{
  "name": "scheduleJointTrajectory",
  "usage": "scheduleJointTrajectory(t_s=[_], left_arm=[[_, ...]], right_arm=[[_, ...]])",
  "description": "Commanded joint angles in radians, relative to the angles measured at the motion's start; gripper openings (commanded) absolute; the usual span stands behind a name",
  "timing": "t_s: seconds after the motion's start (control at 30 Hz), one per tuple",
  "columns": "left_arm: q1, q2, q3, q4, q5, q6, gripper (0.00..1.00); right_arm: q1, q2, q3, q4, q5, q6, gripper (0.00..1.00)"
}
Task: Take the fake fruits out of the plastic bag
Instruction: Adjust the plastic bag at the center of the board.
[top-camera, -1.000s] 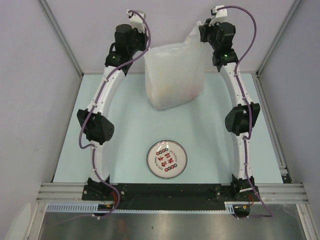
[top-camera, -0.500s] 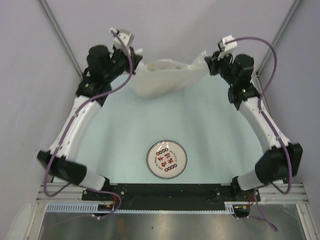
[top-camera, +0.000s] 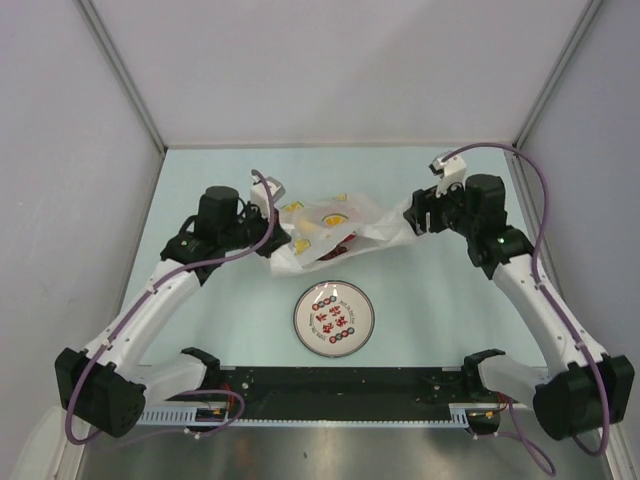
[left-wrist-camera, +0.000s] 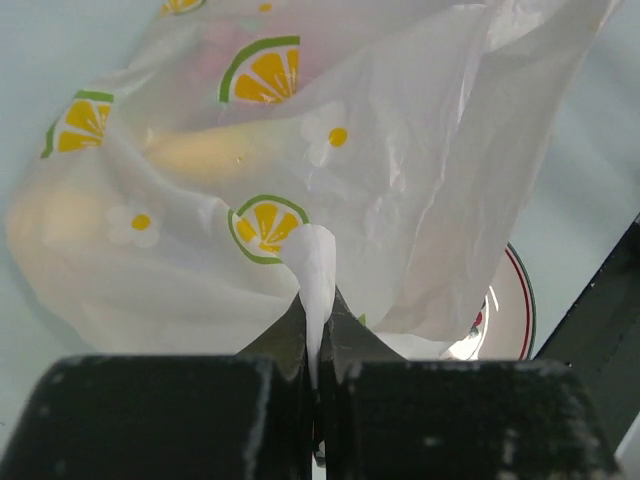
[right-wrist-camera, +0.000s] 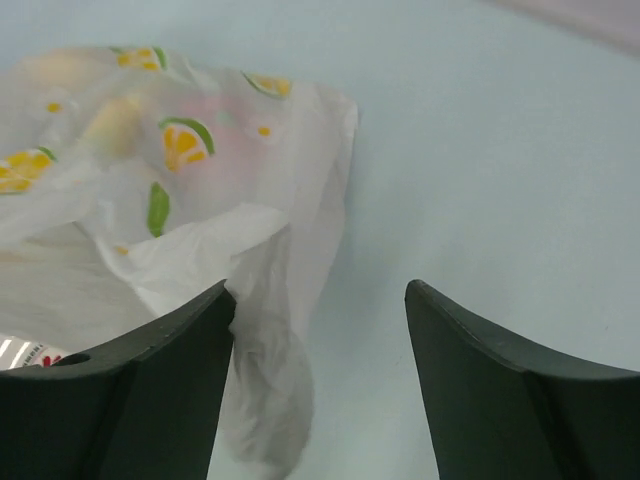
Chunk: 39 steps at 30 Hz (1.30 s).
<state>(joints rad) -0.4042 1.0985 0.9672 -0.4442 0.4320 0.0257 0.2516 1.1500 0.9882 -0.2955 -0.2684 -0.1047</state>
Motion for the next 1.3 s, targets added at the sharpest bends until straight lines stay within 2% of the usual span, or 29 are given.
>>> scheduleJointTrajectory(t_s=[0.0,0.13,0.23,0.33,0.4,0.47,0.5,0.53,0.6,0.63,0.67,0.7,0.73,0.77,0.8,0.9,1.0,1.2,1.27], left_arm=[[-0.004,0.0,0.128,0.077,-0.018,0.014,0.0],[-0.001,0.095,0.305,0.075,-0.071,0.101,0.0],[0.002,0.168,0.427,0.035,-0.081,0.164,0.0],[0.004,0.228,0.49,0.028,-0.116,0.217,0.0],[0.01,0.251,0.521,0.038,-0.136,0.237,0.0],[0.028,0.302,0.579,0.032,-0.142,0.243,0.0],[0.036,0.325,0.606,0.018,-0.142,0.249,0.0],[0.039,0.346,0.634,0.01,-0.145,0.253,0.0],[0.053,0.411,0.721,-0.004,-0.144,0.26,0.0],[0.056,0.431,0.751,-0.023,-0.141,0.258,0.0],[0.062,0.452,0.802,-0.031,-0.134,0.252,0.0],[0.065,0.475,0.821,-0.039,-0.121,0.249,0.0],[0.07,0.481,0.831,-0.04,-0.116,0.243,0.0],[0.071,0.482,0.829,-0.034,-0.113,0.228,0.0],[0.071,0.474,0.82,-0.028,-0.102,0.217,0.0],[0.071,0.454,0.775,0.004,-0.069,0.177,0.0],[0.071,0.436,0.743,0.024,-0.058,0.138,0.0],[0.073,0.416,0.706,0.036,-0.053,0.108,0.0],[0.071,0.414,0.703,0.033,-0.055,0.112,0.0]], right_arm=[[0.049,-0.087,0.105,0.047,-0.005,-0.039,0.73],[0.061,0.029,0.171,-0.01,-0.064,-0.046,0.73],[0.061,0.12,0.242,-0.074,-0.098,-0.036,0.77],[0.063,0.169,0.257,-0.054,-0.081,-0.036,0.72],[0.064,0.24,0.315,-0.074,-0.071,-0.043,0.6],[0.031,0.284,0.372,-0.096,-0.126,-0.003,0.46],[0.014,0.331,0.441,-0.106,-0.162,0.016,0.32],[-0.003,0.358,0.485,-0.132,-0.239,0.029,0.22],[-0.046,0.422,0.559,-0.146,-0.294,0.086,0.02],[-0.058,0.435,0.631,-0.14,-0.326,0.1,0.01],[-0.087,0.442,0.654,-0.133,-0.344,0.175,0.03],[-0.097,0.444,0.677,-0.122,-0.365,0.198,0.27],[-0.101,0.444,0.714,-0.123,-0.414,0.217,0.45],[-0.103,0.445,0.734,-0.135,-0.442,0.223,0.58],[-0.097,0.445,0.747,-0.154,-0.474,0.226,0.79],[-0.055,0.435,0.748,-0.273,-0.503,0.194,0.99],[0.001,0.377,0.65,-0.32,-0.462,0.134,1.0],[0.113,0.338,0.557,-0.372,-0.142,0.079,1.0],[0.115,0.346,0.556,-0.364,-0.112,0.085,0.96]])
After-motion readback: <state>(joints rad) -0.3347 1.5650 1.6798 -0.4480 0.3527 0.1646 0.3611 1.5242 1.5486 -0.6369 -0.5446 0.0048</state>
